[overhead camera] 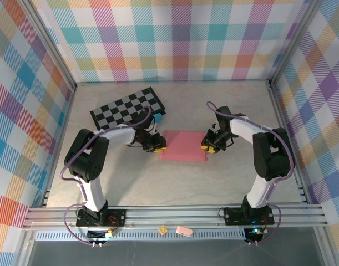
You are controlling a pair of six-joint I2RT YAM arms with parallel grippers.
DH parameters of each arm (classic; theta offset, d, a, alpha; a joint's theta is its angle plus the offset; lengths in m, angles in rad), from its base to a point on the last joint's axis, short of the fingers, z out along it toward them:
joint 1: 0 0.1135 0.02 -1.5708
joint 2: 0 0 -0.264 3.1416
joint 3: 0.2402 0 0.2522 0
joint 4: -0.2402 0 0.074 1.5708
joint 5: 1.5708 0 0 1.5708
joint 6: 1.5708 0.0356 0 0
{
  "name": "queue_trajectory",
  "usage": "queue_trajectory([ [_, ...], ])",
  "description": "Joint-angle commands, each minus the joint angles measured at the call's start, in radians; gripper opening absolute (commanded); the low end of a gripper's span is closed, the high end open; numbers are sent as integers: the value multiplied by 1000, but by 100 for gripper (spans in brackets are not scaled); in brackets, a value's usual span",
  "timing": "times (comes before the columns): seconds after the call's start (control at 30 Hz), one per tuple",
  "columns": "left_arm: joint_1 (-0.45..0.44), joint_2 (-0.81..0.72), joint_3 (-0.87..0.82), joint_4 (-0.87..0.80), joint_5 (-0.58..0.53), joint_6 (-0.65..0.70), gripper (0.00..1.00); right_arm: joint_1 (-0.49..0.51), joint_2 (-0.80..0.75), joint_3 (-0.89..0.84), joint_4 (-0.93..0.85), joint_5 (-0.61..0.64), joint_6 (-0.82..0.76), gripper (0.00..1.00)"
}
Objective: Fold the paper box
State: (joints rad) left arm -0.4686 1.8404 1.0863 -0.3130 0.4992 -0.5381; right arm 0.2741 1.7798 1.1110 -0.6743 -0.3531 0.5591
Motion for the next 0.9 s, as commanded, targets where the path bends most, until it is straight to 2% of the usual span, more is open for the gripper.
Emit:
queue_trajectory([
  [0.0,-13,16,-48,-19,-40,-8,20,-5,3,0,-5,-39,-36,35],
  [0.2,-12,9,-43,-27,-32,3,14,-36,-27,4,8,-99,-105,55],
  [0.27,-10,12,-41,-35,-28,10,6,-58,-28,6,14,-127,-116,58],
  [0.4,3,20,-56,-39,-24,24,4,-99,-24,17,37,-205,-136,67],
  [0.67,28,15,-82,-48,-19,46,3,-116,72,64,25,-330,-218,70],
  [0.87,35,6,-122,-44,-29,48,2,-127,112,82,26,-312,-212,71],
])
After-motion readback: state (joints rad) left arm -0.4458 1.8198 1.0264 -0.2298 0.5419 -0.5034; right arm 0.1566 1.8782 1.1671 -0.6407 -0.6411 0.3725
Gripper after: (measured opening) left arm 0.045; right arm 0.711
